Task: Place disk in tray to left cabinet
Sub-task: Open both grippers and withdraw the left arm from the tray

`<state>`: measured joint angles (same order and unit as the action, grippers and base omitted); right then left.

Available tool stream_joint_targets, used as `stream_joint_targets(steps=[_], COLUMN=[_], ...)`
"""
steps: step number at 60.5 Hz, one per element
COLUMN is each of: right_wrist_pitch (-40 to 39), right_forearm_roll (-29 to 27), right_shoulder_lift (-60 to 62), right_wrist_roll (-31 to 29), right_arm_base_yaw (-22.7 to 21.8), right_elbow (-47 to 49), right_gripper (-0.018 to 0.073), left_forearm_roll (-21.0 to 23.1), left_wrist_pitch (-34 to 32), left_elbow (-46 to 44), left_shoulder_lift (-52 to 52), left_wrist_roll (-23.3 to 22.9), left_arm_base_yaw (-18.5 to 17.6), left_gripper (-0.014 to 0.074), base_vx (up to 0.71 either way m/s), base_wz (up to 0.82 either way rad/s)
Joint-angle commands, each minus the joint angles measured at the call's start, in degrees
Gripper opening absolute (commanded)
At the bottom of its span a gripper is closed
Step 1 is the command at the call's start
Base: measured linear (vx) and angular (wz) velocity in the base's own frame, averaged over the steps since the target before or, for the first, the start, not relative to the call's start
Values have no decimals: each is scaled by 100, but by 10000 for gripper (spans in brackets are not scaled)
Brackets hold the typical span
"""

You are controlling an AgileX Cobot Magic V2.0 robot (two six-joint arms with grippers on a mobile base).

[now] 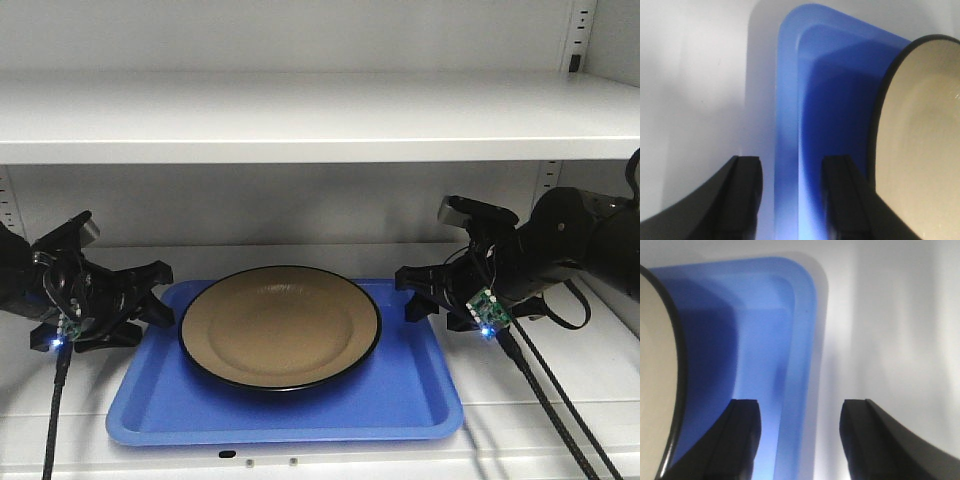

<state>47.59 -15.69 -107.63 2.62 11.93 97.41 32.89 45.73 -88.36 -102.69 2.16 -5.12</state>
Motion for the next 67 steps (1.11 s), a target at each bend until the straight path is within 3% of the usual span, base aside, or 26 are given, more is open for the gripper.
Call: stream_joint_targets(steps=[1,45,51,67], right_wrist_pitch=[-194,-177,-177,-177], right_forearm_roll=[-16,-16,-16,-16], right_shoulder_lift=[337,337,337,337], right_wrist_roll=[5,5,5,5], right_arm_base_yaw=[0,0,0,0], right_elbow=[183,183,183,183], right_gripper=[435,435,435,435], left_forearm_roll=[175,175,-58,-129], left_wrist_pitch=[-124,-110,-142,-1221], left_elbow=[-200,-200,-181,1077], left_shoulder_lift=[323,323,418,1462], left_wrist_roll=[28,28,23,18], left_arm_base_yaw=[-35,-35,-35,29], left_gripper=[412,412,412,377], base_vx=[0,0,0,0], base_wz=[0,0,0,0])
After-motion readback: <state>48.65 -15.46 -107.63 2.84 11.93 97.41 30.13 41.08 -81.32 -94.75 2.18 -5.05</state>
